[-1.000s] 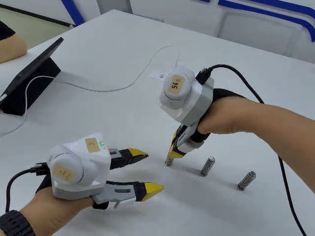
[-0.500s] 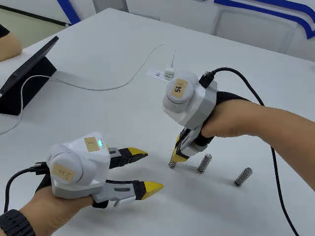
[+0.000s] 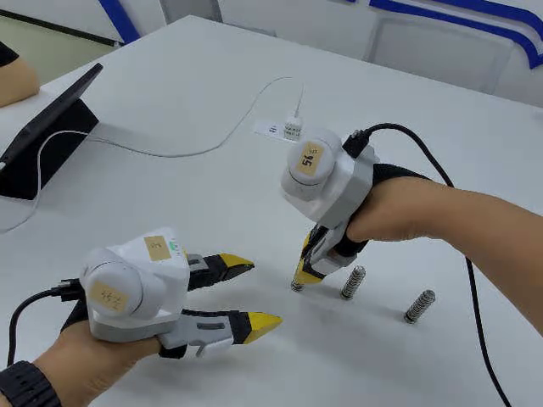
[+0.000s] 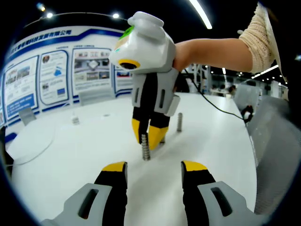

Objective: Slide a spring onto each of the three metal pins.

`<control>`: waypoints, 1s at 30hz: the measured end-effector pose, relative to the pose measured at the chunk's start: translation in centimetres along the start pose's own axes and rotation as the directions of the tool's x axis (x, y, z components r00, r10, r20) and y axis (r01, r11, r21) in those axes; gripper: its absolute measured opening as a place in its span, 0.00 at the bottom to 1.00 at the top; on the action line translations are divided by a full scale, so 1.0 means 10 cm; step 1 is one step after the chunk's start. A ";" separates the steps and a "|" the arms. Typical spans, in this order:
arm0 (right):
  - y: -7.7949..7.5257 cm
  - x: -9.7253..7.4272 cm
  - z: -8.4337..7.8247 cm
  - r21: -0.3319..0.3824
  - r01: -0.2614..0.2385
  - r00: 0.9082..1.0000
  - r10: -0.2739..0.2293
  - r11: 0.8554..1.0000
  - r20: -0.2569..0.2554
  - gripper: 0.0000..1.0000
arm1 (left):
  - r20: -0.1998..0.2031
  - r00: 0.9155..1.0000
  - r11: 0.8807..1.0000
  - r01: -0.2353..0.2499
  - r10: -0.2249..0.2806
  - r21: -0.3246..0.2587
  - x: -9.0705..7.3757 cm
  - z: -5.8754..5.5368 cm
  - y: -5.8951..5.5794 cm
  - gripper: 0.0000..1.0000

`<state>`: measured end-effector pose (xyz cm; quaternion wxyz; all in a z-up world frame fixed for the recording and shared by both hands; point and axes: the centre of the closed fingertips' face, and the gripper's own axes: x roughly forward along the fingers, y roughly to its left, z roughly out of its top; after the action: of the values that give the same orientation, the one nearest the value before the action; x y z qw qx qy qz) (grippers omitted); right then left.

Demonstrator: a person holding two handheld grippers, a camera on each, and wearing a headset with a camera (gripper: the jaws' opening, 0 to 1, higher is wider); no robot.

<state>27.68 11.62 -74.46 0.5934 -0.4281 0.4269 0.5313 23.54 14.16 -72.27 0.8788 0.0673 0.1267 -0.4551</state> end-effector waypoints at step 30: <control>-0.09 -0.73 -0.30 0.168 0.113 0.960 -0.151 0.979 0.237 0.30 | -0.001 1.000 1.000 -0.007 0.007 0.005 0.03 0.11 0.02 0.50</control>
<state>27.86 6.76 -68.19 0.7073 -0.3391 0.3590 0.5058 24.09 13.76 -71.33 0.8802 0.0704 0.1258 -0.4523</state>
